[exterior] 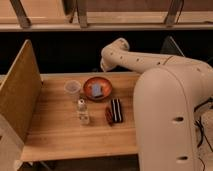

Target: Knock the bottle over

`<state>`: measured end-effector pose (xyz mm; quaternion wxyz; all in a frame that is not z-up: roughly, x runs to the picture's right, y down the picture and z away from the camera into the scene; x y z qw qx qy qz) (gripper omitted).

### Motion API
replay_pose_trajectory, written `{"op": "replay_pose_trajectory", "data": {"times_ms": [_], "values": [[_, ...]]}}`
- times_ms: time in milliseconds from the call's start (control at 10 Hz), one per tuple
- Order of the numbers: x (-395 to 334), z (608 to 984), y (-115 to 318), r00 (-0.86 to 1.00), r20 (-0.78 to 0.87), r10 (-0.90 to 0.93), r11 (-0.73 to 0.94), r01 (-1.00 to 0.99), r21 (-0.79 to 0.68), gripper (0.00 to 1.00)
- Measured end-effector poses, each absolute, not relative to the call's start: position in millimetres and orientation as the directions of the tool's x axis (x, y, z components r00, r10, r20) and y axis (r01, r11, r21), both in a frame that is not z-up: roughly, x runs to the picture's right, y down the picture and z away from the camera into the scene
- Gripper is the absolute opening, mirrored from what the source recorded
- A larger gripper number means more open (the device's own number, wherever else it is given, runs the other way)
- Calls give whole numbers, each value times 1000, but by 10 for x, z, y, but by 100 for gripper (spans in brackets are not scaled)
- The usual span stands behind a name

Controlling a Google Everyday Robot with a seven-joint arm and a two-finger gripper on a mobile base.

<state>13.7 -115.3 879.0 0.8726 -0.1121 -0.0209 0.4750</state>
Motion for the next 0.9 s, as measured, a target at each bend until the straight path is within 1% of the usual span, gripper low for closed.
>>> {"op": "replay_pose_trajectory", "data": {"times_ms": [600, 900], "values": [[-40, 8529, -360, 538, -224, 813, 467, -831, -302, 0], [96, 8309, 220, 541, -363, 759, 450, -838, -307, 0]]}}
